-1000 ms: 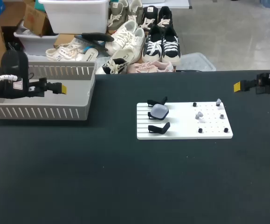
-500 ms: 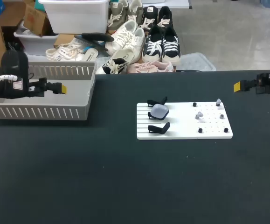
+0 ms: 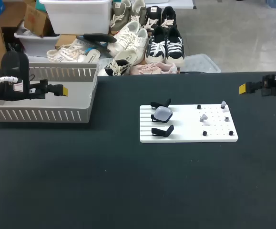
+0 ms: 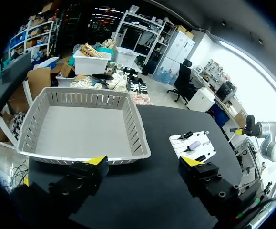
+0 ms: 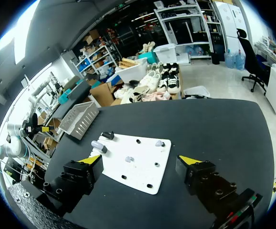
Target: Pick up each earbud case from the left stands, insert the matching earbuds, close the lid, and place the case in the box.
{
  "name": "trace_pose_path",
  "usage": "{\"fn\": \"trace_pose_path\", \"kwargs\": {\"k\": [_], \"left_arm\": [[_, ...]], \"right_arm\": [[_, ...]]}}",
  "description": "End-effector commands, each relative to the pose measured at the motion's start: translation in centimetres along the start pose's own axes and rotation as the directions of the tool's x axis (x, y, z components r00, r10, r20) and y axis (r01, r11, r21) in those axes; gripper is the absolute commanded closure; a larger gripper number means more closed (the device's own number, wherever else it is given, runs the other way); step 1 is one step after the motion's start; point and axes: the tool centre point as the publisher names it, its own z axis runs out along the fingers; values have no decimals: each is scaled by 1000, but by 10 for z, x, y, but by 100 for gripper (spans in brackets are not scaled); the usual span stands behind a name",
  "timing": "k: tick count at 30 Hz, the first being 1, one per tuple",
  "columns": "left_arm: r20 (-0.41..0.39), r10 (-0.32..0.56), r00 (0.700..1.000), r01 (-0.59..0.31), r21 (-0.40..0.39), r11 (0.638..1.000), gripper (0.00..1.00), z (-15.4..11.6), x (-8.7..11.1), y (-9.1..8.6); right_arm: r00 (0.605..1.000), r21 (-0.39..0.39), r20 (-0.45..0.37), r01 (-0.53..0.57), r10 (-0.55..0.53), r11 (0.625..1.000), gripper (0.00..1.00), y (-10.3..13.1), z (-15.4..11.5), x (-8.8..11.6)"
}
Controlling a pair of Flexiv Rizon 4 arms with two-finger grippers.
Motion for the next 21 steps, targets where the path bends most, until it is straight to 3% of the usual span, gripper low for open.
{"fn": "trace_pose_path", "kwargs": {"k": [1, 5, 11, 15, 21], "left_arm": [[-5, 0, 1000, 0, -1, 1000, 0, 0, -1, 0], [27, 144, 989, -146, 98, 984, 0, 6, -5, -16], [58, 316, 947, -321, 171, 931, 0, 18, -20, -37], [106, 421, 901, -434, 247, 866, 0, 24, -33, -54], [172, 566, 806, -589, 323, 741, 0, 35, -44, -78]], "right_arm": [[1000, -2, -3, 0, 0, 1000, 0, -1, 0, -1], [1000, -2, -3, 0, 0, 1000, 0, -1, 0, -1], [1000, -2, -3, 0, 0, 1000, 0, -1, 0, -1], [1000, -2, -3, 0, 0, 1000, 0, -1, 0, -1], [1000, -2, -3, 0, 0, 1000, 0, -1, 0, -1]]}}
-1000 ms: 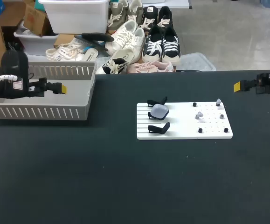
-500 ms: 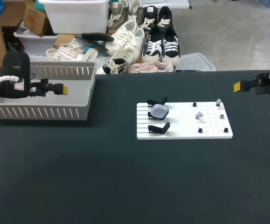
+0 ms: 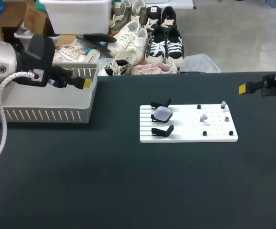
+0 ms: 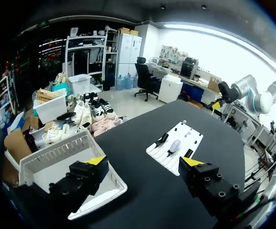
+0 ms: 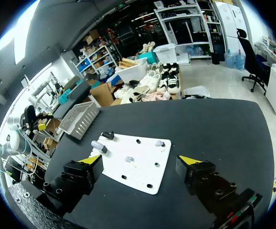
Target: Pick up each earbud case from the left stands, insert the matching earbuds, close the lid, and place the case in the box.
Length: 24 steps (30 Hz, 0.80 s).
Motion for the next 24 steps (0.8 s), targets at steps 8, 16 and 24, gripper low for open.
{"fn": "trace_pose_path", "kwargs": {"k": [8, 16, 24], "left_arm": [[72, 318, 945, -324, 310, 894, 0, 42, -9, -25], [100, 430, 897, -429, 422, 798, 0, 68, -2, -55], [83, 443, 893, -424, 486, 764, 0, 109, 12, -75]], "right_arm": [[1000, -2, -3, 0, 0, 1000, 0, -1, 0, -1], [1000, -2, -3, 0, 0, 1000, 0, -1, 0, -1], [1000, -2, -3, 0, 0, 1000, 0, -1, 0, -1]]}}
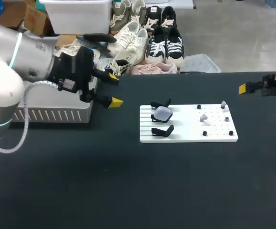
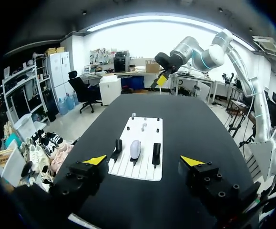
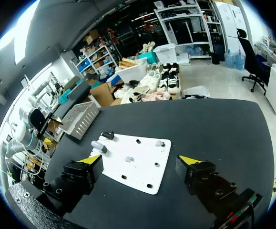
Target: Pick up each earbud case from the left stands, insert the matching earbuds, close the lid, and place the case in the box.
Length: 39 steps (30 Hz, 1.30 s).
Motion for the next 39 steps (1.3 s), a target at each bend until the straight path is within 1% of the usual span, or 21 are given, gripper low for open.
{"fn": "trace_pose_path", "kwargs": {"k": [1, 4, 5, 11, 16, 21, 22, 24, 25, 26, 27, 28, 29, 31, 32, 33, 34, 35, 36, 39], "left_arm": [[-9, 9, 1000, -8, 98, 995, 0, 33, 3, 9], [-5, 21, 1000, -20, 115, 993, 0, 46, 6, 7], [-1, 33, 999, -32, 110, 993, 0, 50, 8, 6], [12, 27, 1000, -28, 110, 994, 0, 73, 21, 10], [37, 27, 999, -31, 119, 992, 0, 80, 23, 15], [48, 35, 998, -41, 133, 990, 0, 89, 25, 14], [46, 41, 998, -47, 136, 990, 0, 92, 26, 14], [46, 83, 995, -89, 130, 988, 0, 96, 28, 14], [49, 83, 995, -89, 135, 987, 0, 97, 29, 14], [50, 75, 996, -81, 147, 986, 2, 98, 29, 14], [50, 75, 996, -81, 146, 986, 3, 100, 29, 14], [52, 77, 996, -84, 147, 986, 2, 101, 29, 14], [54, 78, 995, -86, 158, 984, 3, 103, 29, 14], [55, 78, 995, -86, 160, 983, 24, 107, 30, 14], [54, 77, 996, -84, 164, 983, 25, 109, 30, 14], [53, 75, 996, -83, 165, 983, 25, 111, 31, 14], [53, 73, 996, -81, 166, 983, 17, 113, 31, 15], [53, 72, 996, -80, 167, 983, 16, 115, 31, 15], [53, 70, 996, -78, 168, 983, 18, 116, 31, 16], [55, 65, 996, -73, 168, 983, 18, 120, 32, 18]], "right_arm": [[1000, -2, -3, 0, 0, 1000, 0, -1, 0, -1], [1000, -2, -3, 0, 0, 1000, 0, -1, 0, -1], [1000, -2, -3, 0, 0, 1000, 0, -1, 0, -1], [1000, -2, -3, 0, 0, 1000, 0, -1, 0, -1], [1000, -2, -3, 0, 0, 1000, 0, -1, 0, -1], [1000, -2, -3, 0, 0, 1000, 0, -1, 0, -1], [1000, -2, -3, 0, 0, 1000, 0, -1, 0, -1], [1000, -2, -3, 0, 0, 1000, 0, -1, 0, -1], [1000, -2, -3, 0, 0, 1000, 0, -1, 0, -1], [1000, -2, -3, 0, 0, 1000, 0, -1, 0, -1], [1000, -2, -3, 0, 0, 1000, 0, -1, 0, -1], [1000, -2, -3, 0, 0, 1000, 0, -1, 0, -1], [1000, -2, -3, 0, 0, 1000, 0, -1, 0, -1], [1000, -2, -3, 0, 0, 1000, 0, -1, 0, -1], [1000, -2, -3, 0, 0, 1000, 0, -1, 0, -1], [1000, -2, -3, 0, 0, 1000, 0, -1, 0, -1], [1000, -2, -3, 0, 0, 1000, 0, -1, 0, -1], [1000, -2, -3, 0, 0, 1000, 0, -1, 0, -1], [1000, -2, -3, 0, 0, 1000, 0, -1, 0, -1], [1000, -2, -3, 0, 0, 1000, 0, -1, 0, -1]]}}
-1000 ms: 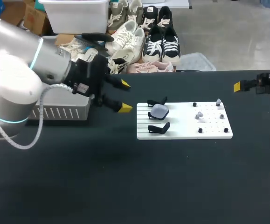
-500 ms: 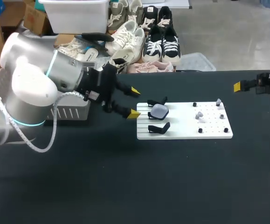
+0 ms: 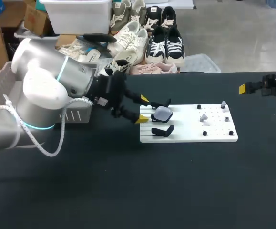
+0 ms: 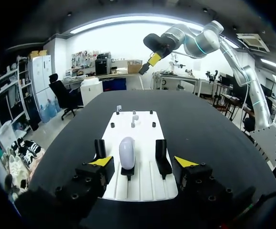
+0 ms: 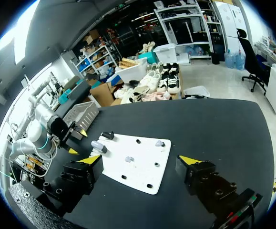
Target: Pick up each earbud case from the left stands, insert the matching earbuds, close the lid, and place the case in the box.
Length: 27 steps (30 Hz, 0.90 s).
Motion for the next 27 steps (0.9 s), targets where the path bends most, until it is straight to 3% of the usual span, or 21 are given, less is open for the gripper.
{"fn": "trace_pose_path", "kwargs": {"k": [1, 4, 14, 27], "left_arm": [[2, -4, 1000, 4, 13, 1000, 18, 9, 2, 10], [0, -6, 1000, 6, 6, 1000, 18, 13, 5, 14], [3, -23, 1000, 23, 4, 1000, 29, 20, 7, 23], [9, -38, 999, 38, 24, 999, 30, 32, 8, 24]], "right_arm": [[1000, -2, -3, 0, 0, 1000, 0, -1, 0, -1], [1000, -2, -3, 0, 0, 1000, 0, -1, 0, -1], [1000, -2, -3, 0, 0, 1000, 0, -1, 0, -1], [1000, -2, -3, 0, 0, 1000, 0, -1, 0, -1]]}}
